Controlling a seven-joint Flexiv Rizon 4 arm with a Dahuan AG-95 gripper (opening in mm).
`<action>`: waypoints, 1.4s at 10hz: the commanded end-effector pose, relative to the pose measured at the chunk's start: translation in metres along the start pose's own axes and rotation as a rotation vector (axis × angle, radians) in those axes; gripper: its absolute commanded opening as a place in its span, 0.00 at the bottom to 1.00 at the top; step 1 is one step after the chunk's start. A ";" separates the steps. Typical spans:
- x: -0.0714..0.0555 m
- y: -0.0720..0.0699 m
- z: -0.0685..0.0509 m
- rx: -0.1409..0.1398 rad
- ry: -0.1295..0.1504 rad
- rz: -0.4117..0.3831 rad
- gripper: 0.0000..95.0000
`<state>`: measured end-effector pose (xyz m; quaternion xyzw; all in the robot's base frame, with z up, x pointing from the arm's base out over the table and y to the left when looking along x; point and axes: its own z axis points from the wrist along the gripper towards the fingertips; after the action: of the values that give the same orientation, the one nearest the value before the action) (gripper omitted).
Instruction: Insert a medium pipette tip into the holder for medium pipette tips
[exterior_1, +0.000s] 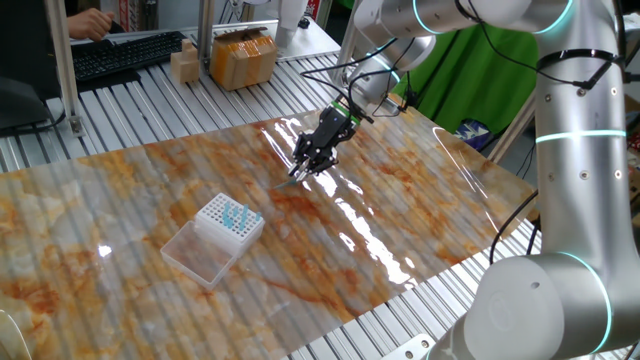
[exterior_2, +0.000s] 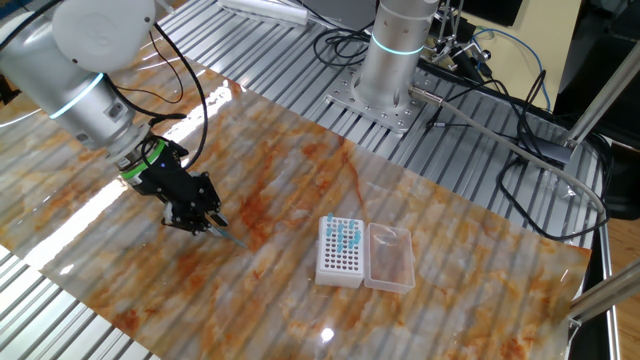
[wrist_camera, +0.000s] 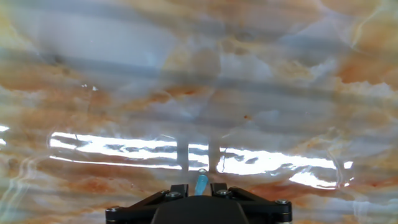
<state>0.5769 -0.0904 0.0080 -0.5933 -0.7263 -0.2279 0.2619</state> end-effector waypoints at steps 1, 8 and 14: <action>-0.001 0.000 0.001 -0.003 0.001 -0.001 0.20; -0.001 0.000 0.002 -0.018 -0.004 -0.021 0.00; 0.006 0.000 -0.006 -0.029 -0.042 -0.063 0.00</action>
<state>0.5759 -0.0886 0.0179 -0.5781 -0.7474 -0.2337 0.2291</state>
